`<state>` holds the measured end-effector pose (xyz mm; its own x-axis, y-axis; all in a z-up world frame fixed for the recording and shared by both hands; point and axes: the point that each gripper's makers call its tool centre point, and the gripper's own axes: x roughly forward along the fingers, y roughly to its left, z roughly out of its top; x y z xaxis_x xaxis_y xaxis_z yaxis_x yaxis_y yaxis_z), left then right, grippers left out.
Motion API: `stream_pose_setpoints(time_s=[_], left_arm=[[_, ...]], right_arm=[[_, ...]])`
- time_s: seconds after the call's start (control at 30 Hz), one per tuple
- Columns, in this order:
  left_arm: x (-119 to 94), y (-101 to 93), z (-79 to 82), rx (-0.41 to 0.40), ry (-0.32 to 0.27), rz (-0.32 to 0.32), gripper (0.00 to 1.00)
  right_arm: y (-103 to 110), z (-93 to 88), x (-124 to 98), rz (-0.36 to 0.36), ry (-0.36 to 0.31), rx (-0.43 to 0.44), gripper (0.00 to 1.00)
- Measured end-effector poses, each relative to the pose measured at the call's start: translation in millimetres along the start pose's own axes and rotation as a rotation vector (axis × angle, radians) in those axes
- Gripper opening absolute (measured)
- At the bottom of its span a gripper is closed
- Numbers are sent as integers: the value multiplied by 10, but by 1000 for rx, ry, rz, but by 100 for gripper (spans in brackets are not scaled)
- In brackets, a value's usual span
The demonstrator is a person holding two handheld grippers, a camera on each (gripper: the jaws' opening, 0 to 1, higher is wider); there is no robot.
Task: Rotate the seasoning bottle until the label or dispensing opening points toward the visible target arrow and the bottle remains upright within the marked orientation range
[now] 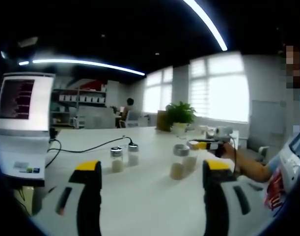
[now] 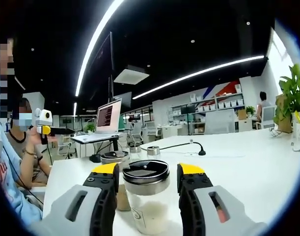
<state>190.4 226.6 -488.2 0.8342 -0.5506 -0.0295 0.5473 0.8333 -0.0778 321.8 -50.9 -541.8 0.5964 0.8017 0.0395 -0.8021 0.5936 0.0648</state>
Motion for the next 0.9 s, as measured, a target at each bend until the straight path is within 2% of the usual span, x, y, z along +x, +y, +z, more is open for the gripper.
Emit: stream_pose_setpoints(time_s=[0.13,0.37,0.5,0.7,0.9], left_arm=[[4,-15,1,3,1,-4,90],[14,-28,-17,15,12,-10,90],[30,-59,-8,7,4,-28,90],[36,-53,-7,1,-1,-24,90],[58,-53,-21,-2,3,-27,90]], right_arm=[[25,44,-53,-20,7,-24,50],[83,238,-204,-53,-20,-58,56],[101,349,-371,-82,-28,-76,59],[62,406,-671,-149,-22,-71,62],[72,478,-946,-200,-32,-102,65]])
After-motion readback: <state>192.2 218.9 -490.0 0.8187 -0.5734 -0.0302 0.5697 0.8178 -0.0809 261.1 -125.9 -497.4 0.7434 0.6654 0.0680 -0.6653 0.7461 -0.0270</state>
